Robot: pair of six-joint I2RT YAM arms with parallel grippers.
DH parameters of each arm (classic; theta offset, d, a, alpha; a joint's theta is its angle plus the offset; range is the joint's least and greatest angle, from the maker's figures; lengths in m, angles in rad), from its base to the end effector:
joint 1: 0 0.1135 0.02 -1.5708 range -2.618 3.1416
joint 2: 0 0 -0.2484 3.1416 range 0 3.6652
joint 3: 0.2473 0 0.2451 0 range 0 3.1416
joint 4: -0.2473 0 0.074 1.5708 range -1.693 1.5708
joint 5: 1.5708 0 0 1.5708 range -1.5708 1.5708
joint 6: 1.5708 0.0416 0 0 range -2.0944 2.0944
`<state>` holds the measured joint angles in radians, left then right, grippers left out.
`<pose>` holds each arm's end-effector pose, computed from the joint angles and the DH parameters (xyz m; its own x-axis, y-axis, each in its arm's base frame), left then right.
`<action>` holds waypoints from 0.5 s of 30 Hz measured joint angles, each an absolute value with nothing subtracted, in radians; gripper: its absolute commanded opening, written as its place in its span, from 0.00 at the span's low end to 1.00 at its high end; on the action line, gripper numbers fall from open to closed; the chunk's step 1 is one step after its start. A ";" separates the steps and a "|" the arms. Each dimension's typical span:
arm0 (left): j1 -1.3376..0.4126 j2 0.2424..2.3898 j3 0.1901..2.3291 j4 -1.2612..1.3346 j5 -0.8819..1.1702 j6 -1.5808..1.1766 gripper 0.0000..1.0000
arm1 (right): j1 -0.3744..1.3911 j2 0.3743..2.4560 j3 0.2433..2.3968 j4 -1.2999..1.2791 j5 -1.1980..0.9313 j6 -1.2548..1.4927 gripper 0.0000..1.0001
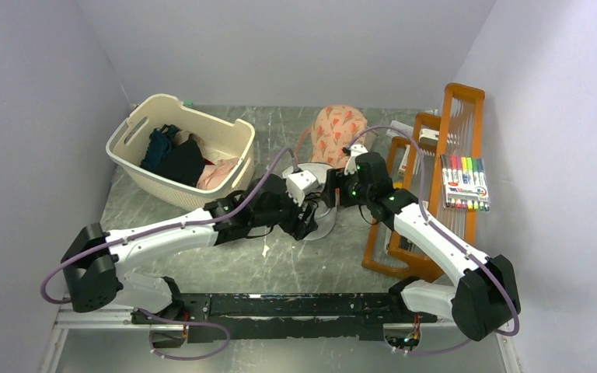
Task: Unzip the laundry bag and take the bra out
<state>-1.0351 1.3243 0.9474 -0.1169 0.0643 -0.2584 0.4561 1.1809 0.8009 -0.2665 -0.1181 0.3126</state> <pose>0.1529 -0.2629 0.2680 -0.4606 0.2763 -0.8435 0.7958 0.5496 -0.2544 0.2318 0.1192 0.2414 -0.6751 0.0090 -0.7377 -0.3302 0.8905 0.3130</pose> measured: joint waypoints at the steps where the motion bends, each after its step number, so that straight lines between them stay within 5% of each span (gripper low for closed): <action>1: -1.031 1.340 0.955 -0.116 0.052 -0.251 0.77 | 0.467 1.182 0.801 -0.273 -0.117 0.310 0.65; 5: -1.013 1.431 0.979 -0.107 0.020 -0.215 0.73 | 0.495 1.190 0.794 -0.291 -0.107 0.304 0.56; 10: -0.999 1.508 0.987 -0.116 0.019 -0.189 0.59 | 0.511 1.191 0.766 -0.299 -0.081 0.292 0.24; 15: -1.002 1.484 0.952 -0.094 0.121 -0.228 0.48 | 0.514 1.191 0.723 -0.241 -0.086 0.282 0.12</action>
<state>-1.0023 1.4837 0.9524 -0.0944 0.1215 -0.2283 0.5137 1.1912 0.7235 -0.2405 -0.0856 0.2817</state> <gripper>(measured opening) 0.528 0.175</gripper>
